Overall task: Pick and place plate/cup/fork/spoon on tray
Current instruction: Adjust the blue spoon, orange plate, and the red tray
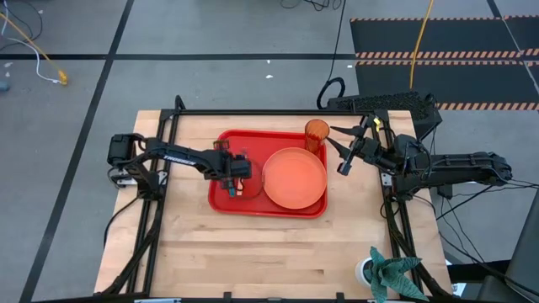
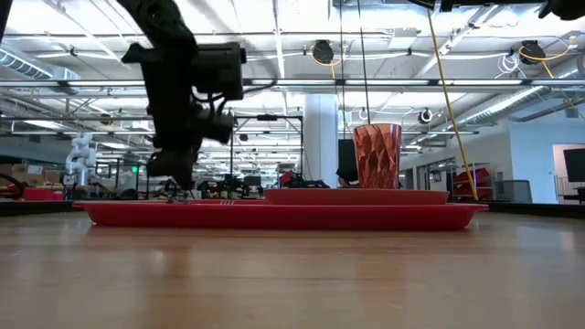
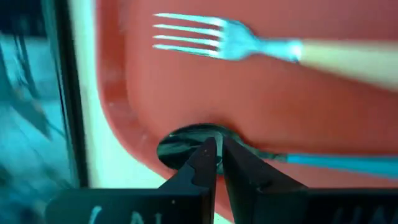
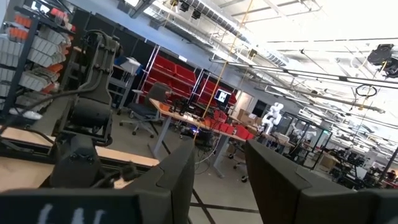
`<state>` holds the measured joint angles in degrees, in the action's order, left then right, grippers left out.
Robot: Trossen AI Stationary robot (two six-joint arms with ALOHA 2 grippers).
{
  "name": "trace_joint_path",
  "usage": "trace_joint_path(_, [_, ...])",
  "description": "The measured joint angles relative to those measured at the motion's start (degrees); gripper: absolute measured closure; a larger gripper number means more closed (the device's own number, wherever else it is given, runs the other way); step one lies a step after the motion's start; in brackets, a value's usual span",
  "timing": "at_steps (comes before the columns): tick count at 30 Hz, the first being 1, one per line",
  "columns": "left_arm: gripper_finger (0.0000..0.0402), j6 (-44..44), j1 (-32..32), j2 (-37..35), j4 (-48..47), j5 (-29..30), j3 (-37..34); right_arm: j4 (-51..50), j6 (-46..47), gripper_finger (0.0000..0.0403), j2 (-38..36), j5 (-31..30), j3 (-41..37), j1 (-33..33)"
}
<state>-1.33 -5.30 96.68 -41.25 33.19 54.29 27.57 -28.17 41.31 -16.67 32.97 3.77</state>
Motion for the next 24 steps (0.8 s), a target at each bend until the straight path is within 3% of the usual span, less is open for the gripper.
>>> trace_joint_path(5, [0.037, 23.1, 0.0, 0.0, -7.8, -1.7, 6.4, 0.4, 0.0, 0.0266, 0.0, 0.0, 0.0, 0.0])
trace_joint_path(10, [0.037, 41.9, -1.3, 0.0, -14.6, -8.9, 14.1, 0.4, -0.7, 0.0266, 0.0, 0.1, 0.0, 0.0])
trace_joint_path(17, [0.037, 48.3, -1.7, 0.0, -14.4, -23.7, 15.4, 2.7, -3.0, 0.0266, 0.0, 0.2, 0.0, 0.0])
trace_joint_path(24, [0.0333, 54.1, -5.6, 0.0, -17.5, -24.8, 11.8, 3.0, -5.7, 0.0266, 0.0, 0.2, 0.0, 0.0])
